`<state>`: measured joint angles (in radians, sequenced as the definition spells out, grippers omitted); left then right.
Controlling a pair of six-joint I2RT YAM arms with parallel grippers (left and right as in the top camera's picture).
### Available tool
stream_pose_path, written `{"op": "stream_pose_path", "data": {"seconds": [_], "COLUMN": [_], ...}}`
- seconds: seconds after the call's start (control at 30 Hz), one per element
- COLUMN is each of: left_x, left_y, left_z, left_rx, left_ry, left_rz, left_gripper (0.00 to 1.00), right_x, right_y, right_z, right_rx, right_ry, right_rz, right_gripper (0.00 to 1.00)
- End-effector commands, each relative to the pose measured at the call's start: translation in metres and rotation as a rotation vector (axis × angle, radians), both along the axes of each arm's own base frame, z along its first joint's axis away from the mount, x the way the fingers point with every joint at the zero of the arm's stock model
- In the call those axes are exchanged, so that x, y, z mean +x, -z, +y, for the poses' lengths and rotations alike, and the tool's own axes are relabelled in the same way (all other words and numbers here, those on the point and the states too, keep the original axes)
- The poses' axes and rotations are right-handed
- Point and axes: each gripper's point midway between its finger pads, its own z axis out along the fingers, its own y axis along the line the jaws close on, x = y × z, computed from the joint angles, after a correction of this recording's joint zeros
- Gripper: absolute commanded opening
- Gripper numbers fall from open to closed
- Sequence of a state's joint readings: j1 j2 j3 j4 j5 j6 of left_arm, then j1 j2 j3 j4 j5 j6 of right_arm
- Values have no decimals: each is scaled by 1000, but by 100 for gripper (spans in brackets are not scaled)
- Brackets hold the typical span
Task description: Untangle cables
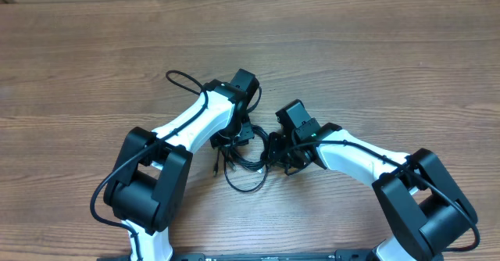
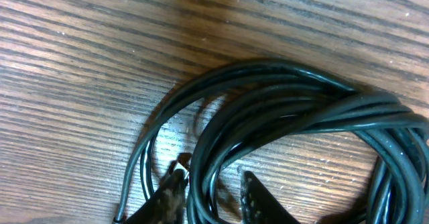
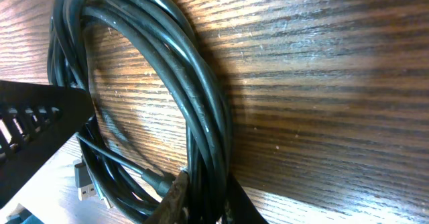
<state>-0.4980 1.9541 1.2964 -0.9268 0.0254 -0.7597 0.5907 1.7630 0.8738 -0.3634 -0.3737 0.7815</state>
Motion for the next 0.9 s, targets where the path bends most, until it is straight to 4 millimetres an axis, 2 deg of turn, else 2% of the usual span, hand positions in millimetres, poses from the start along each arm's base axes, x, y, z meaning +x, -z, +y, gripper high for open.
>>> {"op": "stream_pose_path", "data": {"seconds": [0.0, 0.27, 0.4, 0.63, 0.67, 0.8, 0.87], "left_x": [-3, -2, -2, -2, -2, -2, -2], "left_y": [-2, -2, -2, -2, -2, -2, -3], "left_z": [-1, -1, -1, -1, -1, -1, -1], "left_rx": [-4, -3, -3, -3, -3, -3, -5], "left_ry": [2, 2, 2, 2, 2, 2, 3], "left_rz": [-3, -3, -3, -3, -3, -3, -4], "left_gripper": [40, 29, 29, 18, 13, 4, 4], "right_x": [-1, -1, -1, -1, -1, -1, -1], "right_y": [4, 4, 4, 4, 4, 4, 4], "right_z": [-2, -2, -2, -2, -2, -2, -2], "right_rx": [-11, -11, -11, -11, -11, -11, -11], "right_ry": [0, 0, 0, 0, 0, 0, 0], "right_rz": [3, 3, 3, 3, 3, 3, 3], "right_gripper": [11, 11, 11, 11, 11, 11, 11]}}
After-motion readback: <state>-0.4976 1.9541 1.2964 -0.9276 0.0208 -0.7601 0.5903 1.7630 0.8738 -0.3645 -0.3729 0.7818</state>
